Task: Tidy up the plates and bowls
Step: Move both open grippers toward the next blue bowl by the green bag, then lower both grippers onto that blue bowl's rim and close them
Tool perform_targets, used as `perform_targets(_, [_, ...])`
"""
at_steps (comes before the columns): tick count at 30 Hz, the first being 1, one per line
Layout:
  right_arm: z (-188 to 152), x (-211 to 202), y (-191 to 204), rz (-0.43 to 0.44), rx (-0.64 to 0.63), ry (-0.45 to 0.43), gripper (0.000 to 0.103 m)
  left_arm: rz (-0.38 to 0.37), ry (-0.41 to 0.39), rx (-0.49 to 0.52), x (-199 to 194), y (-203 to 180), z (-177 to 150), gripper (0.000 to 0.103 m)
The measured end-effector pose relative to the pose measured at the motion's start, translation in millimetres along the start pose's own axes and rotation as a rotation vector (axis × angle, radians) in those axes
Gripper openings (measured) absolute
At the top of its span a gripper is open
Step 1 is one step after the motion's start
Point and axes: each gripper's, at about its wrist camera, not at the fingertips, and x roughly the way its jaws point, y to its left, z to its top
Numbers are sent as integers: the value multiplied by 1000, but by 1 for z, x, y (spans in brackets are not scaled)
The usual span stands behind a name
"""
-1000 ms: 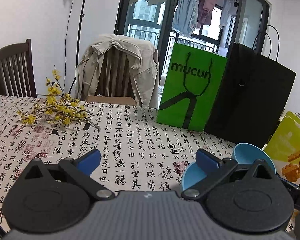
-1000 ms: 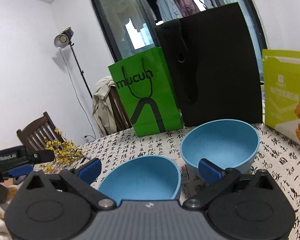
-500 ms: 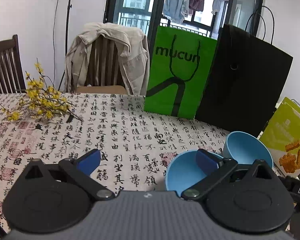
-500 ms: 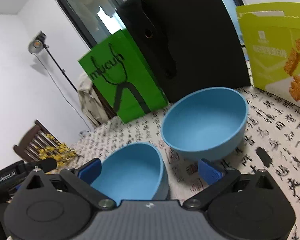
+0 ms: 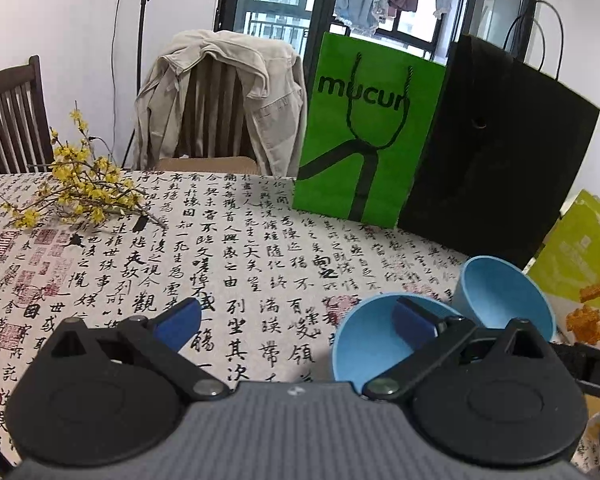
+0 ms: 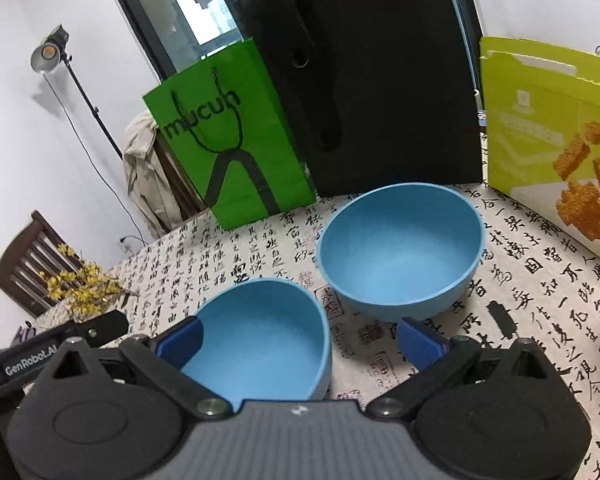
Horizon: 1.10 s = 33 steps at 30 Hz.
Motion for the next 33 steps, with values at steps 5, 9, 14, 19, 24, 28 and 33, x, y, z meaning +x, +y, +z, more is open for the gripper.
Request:
perform_targets(5, [-4,13,-6,-21,12,-2,103,8,12,-9,6,2,0,103])
perform_targets(9, [-8,20,-11,-2,18,-4,103,4,16,-20,10,3,1,103])
perform_targets(14, [-14,21,-3,8,-19,-3,103,5,6,-16,13,3,3,103])
perform_targets(19, [-18,22,1,-7,-46,-20,102,23,21,-13,23,4,1,103])
perform_targets(24, [-20,29,1,-9,-55,5,99,28,32,-4,30,3,-3,103])
perform_targets(28, [-21,34,0,-27,-59,12,95,29,31,9,32,0,-5,103])
perform_targets(33, [-25,37,6,-26,-90,27,89,33,28,40,33,-5,-8,103])
